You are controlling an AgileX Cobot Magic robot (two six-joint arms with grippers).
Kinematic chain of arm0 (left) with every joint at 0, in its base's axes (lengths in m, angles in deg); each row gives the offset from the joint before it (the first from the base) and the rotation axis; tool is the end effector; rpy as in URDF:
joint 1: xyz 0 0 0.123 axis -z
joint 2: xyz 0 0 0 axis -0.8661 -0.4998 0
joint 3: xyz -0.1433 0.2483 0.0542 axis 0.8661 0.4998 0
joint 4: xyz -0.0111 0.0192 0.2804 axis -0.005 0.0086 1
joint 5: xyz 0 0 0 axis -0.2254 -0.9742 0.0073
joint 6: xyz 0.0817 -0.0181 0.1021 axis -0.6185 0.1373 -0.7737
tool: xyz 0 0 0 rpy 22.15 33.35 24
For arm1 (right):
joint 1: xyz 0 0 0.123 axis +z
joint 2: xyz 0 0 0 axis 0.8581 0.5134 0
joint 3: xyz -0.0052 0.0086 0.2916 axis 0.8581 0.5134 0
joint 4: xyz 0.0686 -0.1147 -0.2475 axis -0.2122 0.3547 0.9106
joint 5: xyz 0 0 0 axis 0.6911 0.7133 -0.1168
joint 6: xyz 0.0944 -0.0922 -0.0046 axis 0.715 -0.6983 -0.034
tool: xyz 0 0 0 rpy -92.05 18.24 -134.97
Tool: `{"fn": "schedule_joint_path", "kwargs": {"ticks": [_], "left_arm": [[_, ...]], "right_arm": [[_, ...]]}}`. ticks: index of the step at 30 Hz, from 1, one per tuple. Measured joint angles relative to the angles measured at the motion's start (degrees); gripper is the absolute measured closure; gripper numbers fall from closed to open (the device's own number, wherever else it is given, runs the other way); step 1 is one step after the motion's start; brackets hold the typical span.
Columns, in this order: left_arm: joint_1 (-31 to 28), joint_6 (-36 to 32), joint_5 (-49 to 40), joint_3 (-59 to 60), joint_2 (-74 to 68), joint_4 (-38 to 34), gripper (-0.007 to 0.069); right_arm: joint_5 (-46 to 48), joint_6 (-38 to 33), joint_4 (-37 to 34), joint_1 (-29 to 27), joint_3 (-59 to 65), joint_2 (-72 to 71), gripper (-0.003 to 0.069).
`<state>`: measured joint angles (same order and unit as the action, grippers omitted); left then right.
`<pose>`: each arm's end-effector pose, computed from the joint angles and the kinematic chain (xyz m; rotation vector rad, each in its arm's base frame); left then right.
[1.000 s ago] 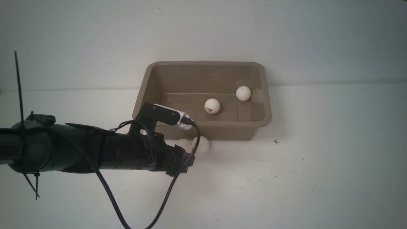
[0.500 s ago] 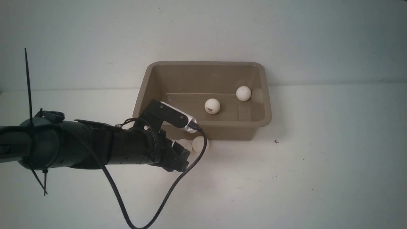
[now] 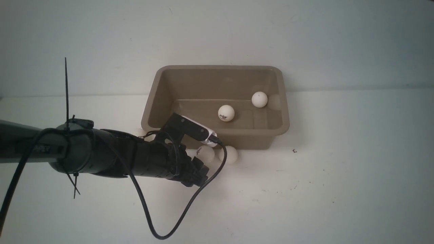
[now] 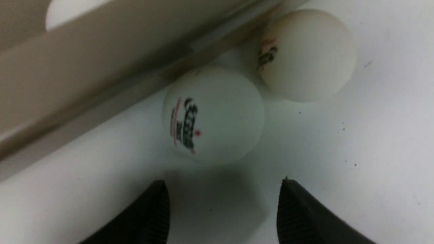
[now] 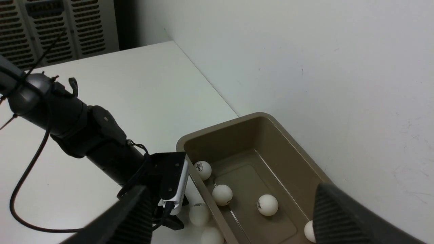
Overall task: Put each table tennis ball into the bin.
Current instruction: Use the left arm to clamp the table tennis ball closest to it
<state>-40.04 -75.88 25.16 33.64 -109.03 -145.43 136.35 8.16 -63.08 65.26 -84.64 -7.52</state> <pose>0.3785 -0.1725 0.0690 0.6920 2.3460 -0.4024 0.2581 0.1196 0.4950 -1.1408 1.7253 0.5045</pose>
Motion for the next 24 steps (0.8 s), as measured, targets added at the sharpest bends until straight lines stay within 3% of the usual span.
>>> {"fn": "schedule_joint_path", "kwargs": {"ticks": [6, 8, 11, 17, 19, 20, 21, 24], "left_arm": [[0.0, -0.4, -1.8, -0.1, -0.1, 0.0, 0.0438], [0.0, -2.2, -6.4, -0.1, 0.1, 0.0, 0.0567], [0.1, -4.5, -12.5, -0.1, 0.1, 0.1, 0.062], [0.1, -4.8, -14.0, -0.1, 0.1, 0.2, 0.0569], [0.1, -4.8, -13.9, -0.1, 0.1, 0.2, 0.0517], [0.1, -4.8, -13.9, -0.1, 0.1, 0.2, 0.0456], [0.1, -4.8, -13.9, -0.1, 0.1, 0.2, 0.0456], [0.1, -4.7, -13.5, -0.1, 0.2, 0.2, 0.0318]], "right_arm": [[0.0, 0.0, 0.0, 0.0, 0.0, 0.0, 0.0079], [0.0, 0.0, 0.0, 0.0, 0.0, 0.0, 0.0079], [0.0, 0.0, 0.0, 0.0, 0.0, 0.0, 0.0079], [0.0, -0.1, 0.0, 0.0, 0.0, 0.0, 0.0079], [0.0, -0.1, 0.0, 0.0, 0.0, 0.0, 0.0079], [0.0, -0.1, 0.0, 0.0, 0.0, 0.0, 0.0079], [0.0, -0.1, 0.0, 0.0, 0.0, 0.0, 0.0079], [0.0, 0.8, 0.7, 0.0, 0.0, 0.0, 0.0079]]}}
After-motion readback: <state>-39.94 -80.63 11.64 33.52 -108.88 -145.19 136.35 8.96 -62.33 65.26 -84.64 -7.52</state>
